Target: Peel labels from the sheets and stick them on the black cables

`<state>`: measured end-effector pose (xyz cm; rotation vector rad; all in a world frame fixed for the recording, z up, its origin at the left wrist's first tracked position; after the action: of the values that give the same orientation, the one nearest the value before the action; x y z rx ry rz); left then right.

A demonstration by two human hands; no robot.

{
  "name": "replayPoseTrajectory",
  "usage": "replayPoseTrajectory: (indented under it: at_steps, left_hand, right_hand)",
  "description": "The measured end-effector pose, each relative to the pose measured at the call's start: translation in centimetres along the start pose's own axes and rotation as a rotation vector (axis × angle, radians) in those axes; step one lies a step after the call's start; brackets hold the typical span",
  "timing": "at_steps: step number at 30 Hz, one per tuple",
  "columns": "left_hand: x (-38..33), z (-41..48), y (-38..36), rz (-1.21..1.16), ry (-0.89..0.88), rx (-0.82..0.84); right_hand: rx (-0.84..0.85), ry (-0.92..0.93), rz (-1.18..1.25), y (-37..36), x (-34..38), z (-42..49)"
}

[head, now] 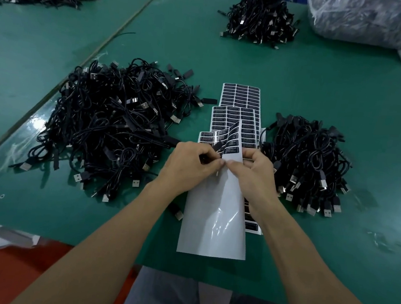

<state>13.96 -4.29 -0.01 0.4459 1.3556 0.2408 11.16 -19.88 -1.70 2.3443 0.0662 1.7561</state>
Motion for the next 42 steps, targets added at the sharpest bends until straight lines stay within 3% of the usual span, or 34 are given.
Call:
replayPoseTrajectory:
  at_steps: [11, 21, 29, 34, 39, 42]
  left_hand:
    - [0.3, 0.2, -0.1, 0.017, 0.055, 0.005]
    - [0.1, 0.1, 0.2, -0.044, -0.015, -0.042]
    - [0.6, 0.2, 0.1, -0.058, 0.067, -0.015]
    - [0.5, 0.2, 0.2, -0.059, 0.040, -0.025]
    - [0.9, 0.0, 1.7, -0.179, 0.082, -0.192]
    - [1.0, -0.2, 2.5, -0.236, 0.092, -0.259]
  right_hand:
    - [-0.020, 0.017, -0.003, -0.1, -0.1, 0.1]
    - [-0.033, 0.017, -0.005, 0.0, 0.0, 0.1]
    - [-0.019, 0.018, -0.029, -0.3, 0.0, -0.1]
    - [-0.094, 0.007, -0.023, 0.3, 0.0, -0.6]
    - [-0.248, 0.132, -0.153, 1.0, 0.9, -1.6]
    - [-0.236, 0.203, -0.242, 0.4, 1.4, -2.0]
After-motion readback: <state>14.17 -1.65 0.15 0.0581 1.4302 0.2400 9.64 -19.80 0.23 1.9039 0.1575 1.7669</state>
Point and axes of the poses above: each hand's wrist, its own z-axis towards the middle knuckle, its own y-axis out of the back of the hand, x = y × z, the point moved 7 cm from there along z, towards the middle knuckle, and after that the axes turned 9 degrees about -z, right-handed, at the moved point
